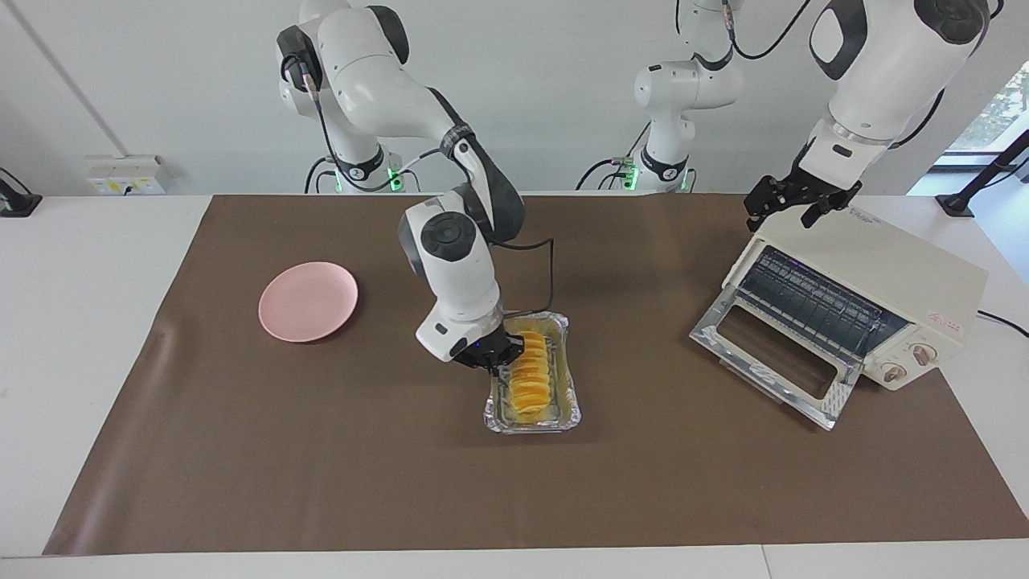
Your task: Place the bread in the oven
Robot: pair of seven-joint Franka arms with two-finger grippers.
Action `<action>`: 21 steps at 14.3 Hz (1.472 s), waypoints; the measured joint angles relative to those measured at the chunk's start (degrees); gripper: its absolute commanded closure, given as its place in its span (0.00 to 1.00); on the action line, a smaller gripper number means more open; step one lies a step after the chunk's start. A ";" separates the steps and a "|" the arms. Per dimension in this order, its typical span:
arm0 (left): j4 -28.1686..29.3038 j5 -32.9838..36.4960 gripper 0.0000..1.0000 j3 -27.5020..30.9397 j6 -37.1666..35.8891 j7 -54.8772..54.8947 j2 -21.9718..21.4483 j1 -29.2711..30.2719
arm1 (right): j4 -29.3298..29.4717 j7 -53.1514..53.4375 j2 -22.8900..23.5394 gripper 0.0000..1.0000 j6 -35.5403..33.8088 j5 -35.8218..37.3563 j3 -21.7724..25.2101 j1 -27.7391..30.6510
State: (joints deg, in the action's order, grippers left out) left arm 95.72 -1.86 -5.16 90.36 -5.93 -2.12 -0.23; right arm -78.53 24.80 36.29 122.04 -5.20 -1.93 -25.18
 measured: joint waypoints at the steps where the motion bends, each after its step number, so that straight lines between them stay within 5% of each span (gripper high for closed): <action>1: 0.00 0.00 0.00 0.00 0.00 0.00 0.00 0.00 | 0.10 0.37 0.49 1.00 0.80 0.00 0.02 -0.71; 9: 0.00 0.00 0.00 0.01 -0.01 0.01 0.00 0.01 | -3.73 4.08 1.18 1.00 4.87 -0.07 -0.02 -2.88; 10: 0.00 0.00 0.00 0.01 -0.01 0.01 0.00 0.01 | -4.45 4.35 1.19 0.89 5.30 -0.07 -0.03 -3.30; 11: 0.00 0.00 0.00 0.01 -0.01 0.01 0.00 0.01 | -4.94 4.51 1.19 0.50 5.37 -0.07 -0.02 -3.63; 12: 0.00 0.00 0.00 0.01 -0.01 0.01 0.00 0.01 | -5.20 4.61 1.19 0.00 5.37 -0.06 -0.02 -3.79; 17: 0.00 0.00 0.00 -0.02 0.31 0.01 0.00 0.01 | -4.95 4.66 0.33 0.00 2.85 1.14 0.52 -5.11; 21: 0.00 0.00 0.00 -0.78 3.59 0.01 0.00 -0.09 | -4.30 4.66 -4.67 0.00 -1.85 1.74 1.61 -2.26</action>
State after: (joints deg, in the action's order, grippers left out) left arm 95.72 -1.86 -5.93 93.96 -5.92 -2.12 -0.32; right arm -82.84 29.46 31.61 120.19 -3.46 -0.32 -27.44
